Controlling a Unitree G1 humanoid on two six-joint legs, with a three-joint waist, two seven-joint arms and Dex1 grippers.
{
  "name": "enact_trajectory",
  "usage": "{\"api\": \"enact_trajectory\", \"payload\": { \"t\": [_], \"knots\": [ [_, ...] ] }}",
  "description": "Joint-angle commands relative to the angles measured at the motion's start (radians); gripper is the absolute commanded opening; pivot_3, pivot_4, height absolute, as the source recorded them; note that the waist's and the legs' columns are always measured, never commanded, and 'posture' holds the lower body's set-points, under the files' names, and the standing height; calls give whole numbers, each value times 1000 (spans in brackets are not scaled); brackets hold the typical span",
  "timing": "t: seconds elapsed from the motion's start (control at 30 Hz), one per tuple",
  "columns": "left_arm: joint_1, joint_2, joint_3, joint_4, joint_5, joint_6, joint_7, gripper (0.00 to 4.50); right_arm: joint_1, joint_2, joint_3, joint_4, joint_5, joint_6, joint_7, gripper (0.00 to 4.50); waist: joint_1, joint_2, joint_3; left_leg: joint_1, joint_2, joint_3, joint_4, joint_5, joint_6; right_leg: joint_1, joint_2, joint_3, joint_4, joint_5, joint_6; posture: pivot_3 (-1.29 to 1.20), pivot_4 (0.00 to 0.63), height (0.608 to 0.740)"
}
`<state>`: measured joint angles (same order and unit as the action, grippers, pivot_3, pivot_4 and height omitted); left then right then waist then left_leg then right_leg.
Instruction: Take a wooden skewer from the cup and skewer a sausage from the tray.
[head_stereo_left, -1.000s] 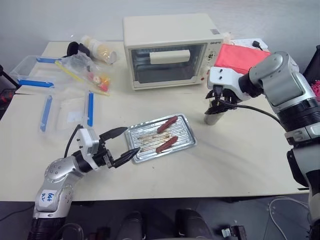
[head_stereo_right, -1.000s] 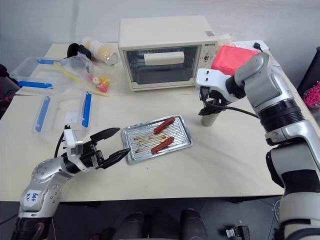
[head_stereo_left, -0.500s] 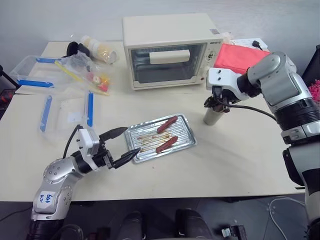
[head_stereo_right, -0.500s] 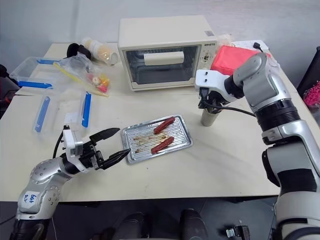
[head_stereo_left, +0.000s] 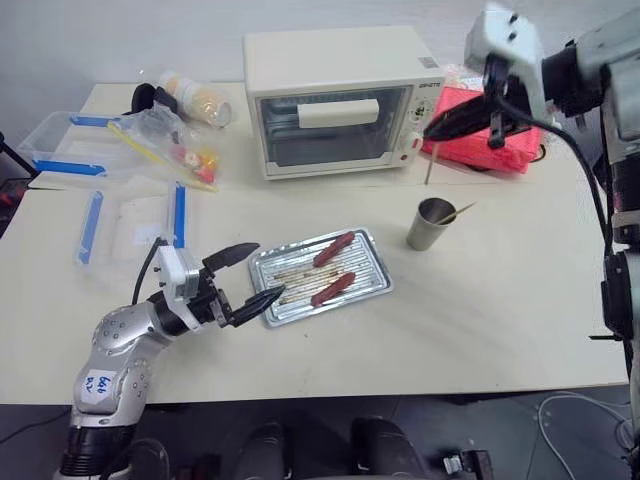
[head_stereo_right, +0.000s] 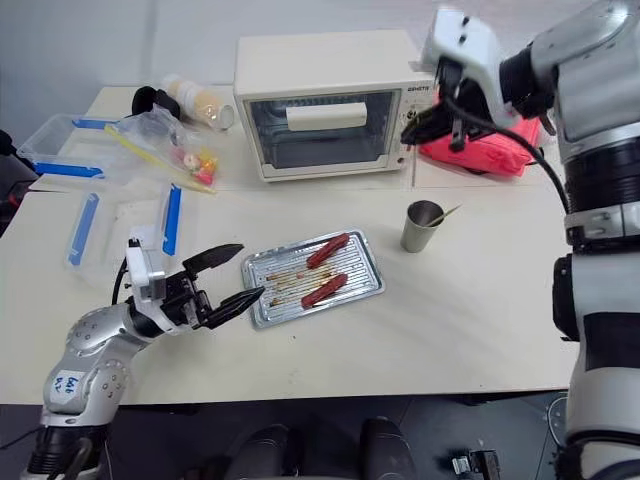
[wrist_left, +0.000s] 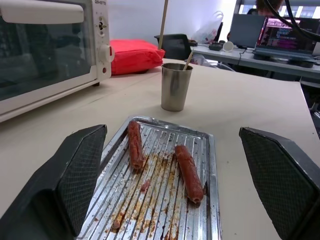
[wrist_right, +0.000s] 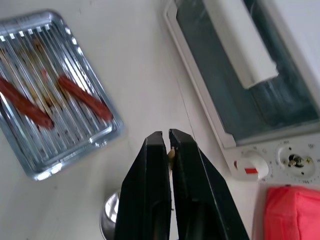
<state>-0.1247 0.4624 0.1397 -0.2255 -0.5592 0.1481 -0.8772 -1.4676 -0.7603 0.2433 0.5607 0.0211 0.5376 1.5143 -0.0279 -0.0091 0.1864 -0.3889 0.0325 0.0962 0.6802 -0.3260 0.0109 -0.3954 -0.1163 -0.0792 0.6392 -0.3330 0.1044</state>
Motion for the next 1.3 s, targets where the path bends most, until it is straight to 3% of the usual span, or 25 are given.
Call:
{"api": "enact_trajectory", "payload": {
  "t": [0.03, 0.43, 0.67, 1.13, 1.3],
  "knots": [
    [-21, -29, -27, 2, 23, -36, 9, 4500, 38, 17, -57, -86, 82, 68, 13, 11, 0, 0, 0, 0, 0, 0, 0, 0, 0, 0, 0, 0, 0, 0, 0, 0, 150, 740],
    [-112, -193, -81, 64, 68, -164, 65, 4500, 324, 201, -280, -500, 453, 409, -216, 11, 5, 0, 0, -1, -1, -1, 2, 0, 1, 0, 0, -1, 3, 0, 0, 0, 150, 740],
    [-257, -332, -117, 88, 41, -169, 129, 4500, 353, 237, -348, -544, 605, 572, -340, 11, 14, 0, 0, -1, -2, -1, 2, 1, 1, 0, 1, -1, 3, 0, 1, 0, 150, 740],
    [-336, -465, -127, 92, -9, -172, 175, 4500, 355, 290, -480, -509, 829, 727, -538, 11, 24, 0, 0, -1, -2, -1, 2, 1, 2, 0, 2, -1, 3, 0, 1, 0, 150, 740],
    [-339, -482, -128, 86, -10, -176, 187, 3274, 365, 283, -475, -503, 851, 718, -563, 0, 25, 0, 0, -1, -2, -1, 2, 1, 2, 0, 2, -1, 2, 0, 1, 0, 150, 740]
  ]
}}
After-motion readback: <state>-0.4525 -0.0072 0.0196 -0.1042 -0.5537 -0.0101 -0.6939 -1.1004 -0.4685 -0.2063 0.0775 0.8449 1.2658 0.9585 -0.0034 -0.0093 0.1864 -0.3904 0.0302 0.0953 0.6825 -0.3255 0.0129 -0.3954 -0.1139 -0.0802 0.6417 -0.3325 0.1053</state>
